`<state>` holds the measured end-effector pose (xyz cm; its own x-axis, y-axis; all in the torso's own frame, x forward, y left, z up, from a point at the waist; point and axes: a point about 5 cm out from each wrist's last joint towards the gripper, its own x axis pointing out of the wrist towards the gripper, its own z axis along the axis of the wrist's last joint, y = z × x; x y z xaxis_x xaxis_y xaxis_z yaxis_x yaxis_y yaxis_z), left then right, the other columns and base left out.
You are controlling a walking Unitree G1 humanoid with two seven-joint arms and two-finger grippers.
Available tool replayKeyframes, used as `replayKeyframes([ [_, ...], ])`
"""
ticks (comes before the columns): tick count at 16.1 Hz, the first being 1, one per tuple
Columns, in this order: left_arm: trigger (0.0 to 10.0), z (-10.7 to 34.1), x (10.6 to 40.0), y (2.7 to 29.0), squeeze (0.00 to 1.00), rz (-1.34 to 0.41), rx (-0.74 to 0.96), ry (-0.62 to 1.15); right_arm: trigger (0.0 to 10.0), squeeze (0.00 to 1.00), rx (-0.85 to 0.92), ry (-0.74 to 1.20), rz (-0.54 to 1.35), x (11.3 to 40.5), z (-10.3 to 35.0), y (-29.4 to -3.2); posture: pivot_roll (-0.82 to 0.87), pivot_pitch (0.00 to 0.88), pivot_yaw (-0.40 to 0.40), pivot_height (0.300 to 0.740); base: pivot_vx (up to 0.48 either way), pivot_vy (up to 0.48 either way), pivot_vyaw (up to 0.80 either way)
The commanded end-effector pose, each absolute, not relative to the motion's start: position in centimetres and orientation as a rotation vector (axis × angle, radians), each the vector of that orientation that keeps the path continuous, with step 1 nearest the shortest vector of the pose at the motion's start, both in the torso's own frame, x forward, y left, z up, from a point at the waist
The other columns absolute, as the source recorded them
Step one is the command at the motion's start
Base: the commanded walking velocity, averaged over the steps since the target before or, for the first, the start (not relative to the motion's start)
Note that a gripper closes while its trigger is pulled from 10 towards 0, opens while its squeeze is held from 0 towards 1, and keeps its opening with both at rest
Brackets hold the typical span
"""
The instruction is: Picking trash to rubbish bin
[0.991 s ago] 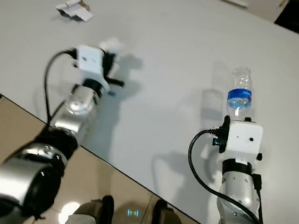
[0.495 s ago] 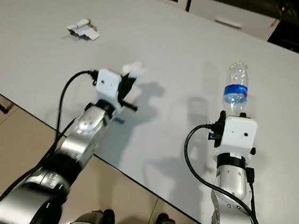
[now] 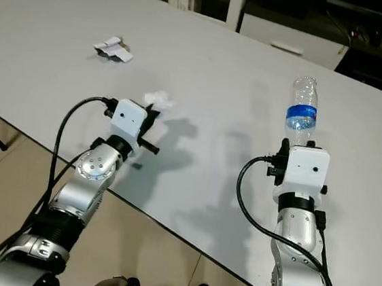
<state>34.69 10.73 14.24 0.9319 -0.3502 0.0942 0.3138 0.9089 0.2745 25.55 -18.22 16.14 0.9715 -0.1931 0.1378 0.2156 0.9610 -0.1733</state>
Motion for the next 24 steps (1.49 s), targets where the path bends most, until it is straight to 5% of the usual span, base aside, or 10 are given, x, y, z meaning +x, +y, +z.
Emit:
replayKeyframes([
  [1,8.9,14.3,34.5,9.9,0.0,-0.348,0.22,-0.126,10.0,0.0,-0.181,-0.118,-0.223,25.3,15.9,-18.5,0.09,0.087,-0.024,0.74,0.0,0.0,0.0],
  [2,10.0,14.2,34.5,9.0,0.0,-0.344,0.171,-0.105,10.0,0.0,-0.178,-0.119,-0.233,25.2,15.9,-18.5,0.09,0.087,-0.024,0.74,0.0,0.0,0.0],
  [7,10.0,14.3,35.3,7.2,0.0,-0.322,0.035,-0.023,10.0,0.0,-0.164,-0.116,-0.284,24.5,15.7,-18.9,0.07,0.079,-0.009,0.74,0.0,0.0,0.0],
  [24,10.0,13.6,35.2,5.7,0.0,-0.357,0.04,0.038,10.0,0.0,-0.172,-0.106,-0.316,23.7,15.5,-19.4,0.02,0.067,0.015,0.74,-0.095,0.0,0.0],
])
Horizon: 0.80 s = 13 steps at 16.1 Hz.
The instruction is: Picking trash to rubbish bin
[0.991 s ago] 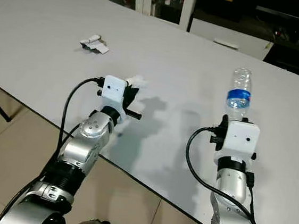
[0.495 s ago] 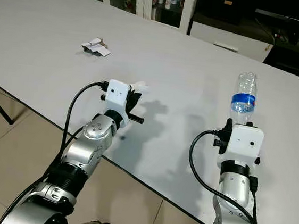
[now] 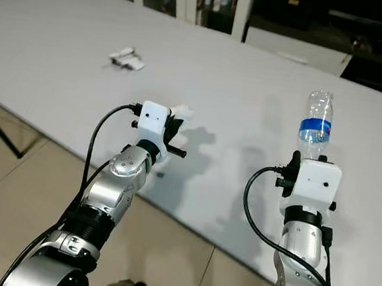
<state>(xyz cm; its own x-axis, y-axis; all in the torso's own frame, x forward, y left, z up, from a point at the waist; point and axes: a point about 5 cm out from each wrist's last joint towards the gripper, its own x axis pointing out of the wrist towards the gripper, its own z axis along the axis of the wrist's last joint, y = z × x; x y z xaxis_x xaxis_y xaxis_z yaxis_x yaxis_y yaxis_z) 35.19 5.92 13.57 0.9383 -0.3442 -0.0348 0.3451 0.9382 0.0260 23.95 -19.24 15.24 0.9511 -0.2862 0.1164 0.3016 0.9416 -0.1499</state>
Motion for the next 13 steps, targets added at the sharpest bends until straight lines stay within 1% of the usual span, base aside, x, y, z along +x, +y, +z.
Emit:
replayKeyframes([
  [1,10.0,13.53,35.25,5.66,0.0,-0.361,0.043,0.04,10.0,0.0,-0.17,-0.106,-0.317,23.7,15.5,-19.34,0.02,0.069,0.016,0.74,-0.274,0.0,0.0],
  [11,10.0,13.39,35.24,5.75,0.0,-0.363,0.048,0.046,10.0,0.0,-0.166,-0.103,-0.318,23.75,15.41,-19.21,0.03,0.071,0.015,0.74,-0.267,0.0,0.0],
  [13,10.0,13.37,35.22,5.74,0.0,-0.363,0.05,0.047,10.0,0.0,-0.166,-0.104,-0.319,23.71,15.43,-19.2,0.03,0.071,0.015,0.74,-0.12,0.0,0.0],
])
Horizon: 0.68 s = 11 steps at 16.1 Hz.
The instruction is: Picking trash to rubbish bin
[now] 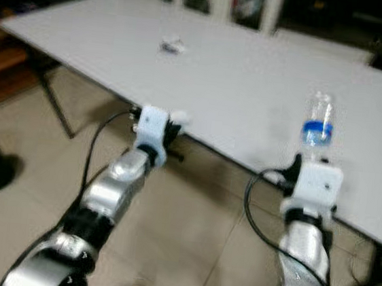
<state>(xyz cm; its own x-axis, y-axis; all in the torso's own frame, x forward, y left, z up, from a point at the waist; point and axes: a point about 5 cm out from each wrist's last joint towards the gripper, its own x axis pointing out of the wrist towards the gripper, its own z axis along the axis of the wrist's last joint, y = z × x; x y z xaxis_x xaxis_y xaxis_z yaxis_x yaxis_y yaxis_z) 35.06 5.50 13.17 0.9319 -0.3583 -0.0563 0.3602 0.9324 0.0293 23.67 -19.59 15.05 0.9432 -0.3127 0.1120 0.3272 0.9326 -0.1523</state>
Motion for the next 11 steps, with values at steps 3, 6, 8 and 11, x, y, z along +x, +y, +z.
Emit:
replayKeyframes([
  [3,10.0,13.1,35.3,5.9,0.0,-0.351,0.043,0.06,10.0,0.0,-0.17,-0.103,-0.319,23.8,15.4,-19.3,0.03,0.07,0.015,0.74,0.0,0.0,0.0],
  [6,10.0,12.6,35.6,6.5,0.0,-0.321,0.048,0.077,10.0,0.0,-0.175,-0.1,-0.315,23.9,15.3,-19.2,0.03,0.07,0.012,0.74,0.0,0.0,0.0],
  [8,10.0,11.9,35.7,7.2,0.0,-0.282,0.036,0.116,10.0,0.0,-0.166,-0.101,-0.311,24.0,15.3,-19.2,0.03,0.07,0.011,0.74,0.0,0.0,0.0],
  [11,10.0,10.7,35.8,8.1,0.0,-0.223,0.031,0.197,10.0,0.0,-0.168,-0.098,-0.307,24.0,15.2,-19.2,0.03,0.07,0.011,0.74,0.0,0.0,0.0],
])
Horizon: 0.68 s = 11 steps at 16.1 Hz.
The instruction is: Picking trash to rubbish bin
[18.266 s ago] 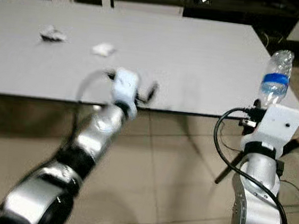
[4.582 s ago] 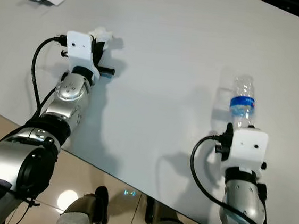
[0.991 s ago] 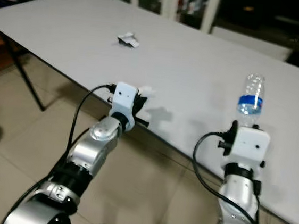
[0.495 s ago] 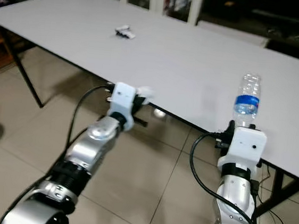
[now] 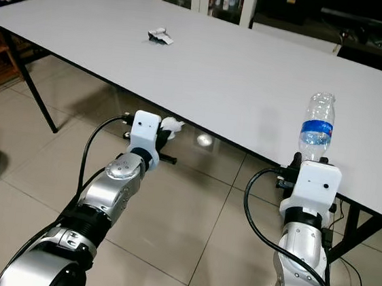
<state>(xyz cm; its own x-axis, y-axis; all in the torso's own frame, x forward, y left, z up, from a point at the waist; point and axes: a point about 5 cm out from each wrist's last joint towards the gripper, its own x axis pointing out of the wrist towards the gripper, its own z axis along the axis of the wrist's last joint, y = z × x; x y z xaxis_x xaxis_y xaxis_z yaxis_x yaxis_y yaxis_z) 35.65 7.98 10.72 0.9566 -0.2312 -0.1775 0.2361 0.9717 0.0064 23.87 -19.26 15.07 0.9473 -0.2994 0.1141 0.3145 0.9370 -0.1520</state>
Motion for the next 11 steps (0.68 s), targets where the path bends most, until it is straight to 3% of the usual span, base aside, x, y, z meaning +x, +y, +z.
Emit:
replayKeyframes([
  [1,10.0,10.6,35.8,8.1,0.0,-0.222,0.042,0.201,10.0,0.0,-0.173,-0.096,-0.306,24.0,15.2,-19.2,0.02,0.069,0.011,0.74,0.0,0.0,0.0],
  [11,10.0,8.1,35.2,8.9,0.0,-0.296,0.081,0.241,10.0,0.0,-0.17,-0.047,-0.284,24.3,13.5,-18.9,0.03,0.055,0.012,0.74,0.0,0.0,0.8],
])
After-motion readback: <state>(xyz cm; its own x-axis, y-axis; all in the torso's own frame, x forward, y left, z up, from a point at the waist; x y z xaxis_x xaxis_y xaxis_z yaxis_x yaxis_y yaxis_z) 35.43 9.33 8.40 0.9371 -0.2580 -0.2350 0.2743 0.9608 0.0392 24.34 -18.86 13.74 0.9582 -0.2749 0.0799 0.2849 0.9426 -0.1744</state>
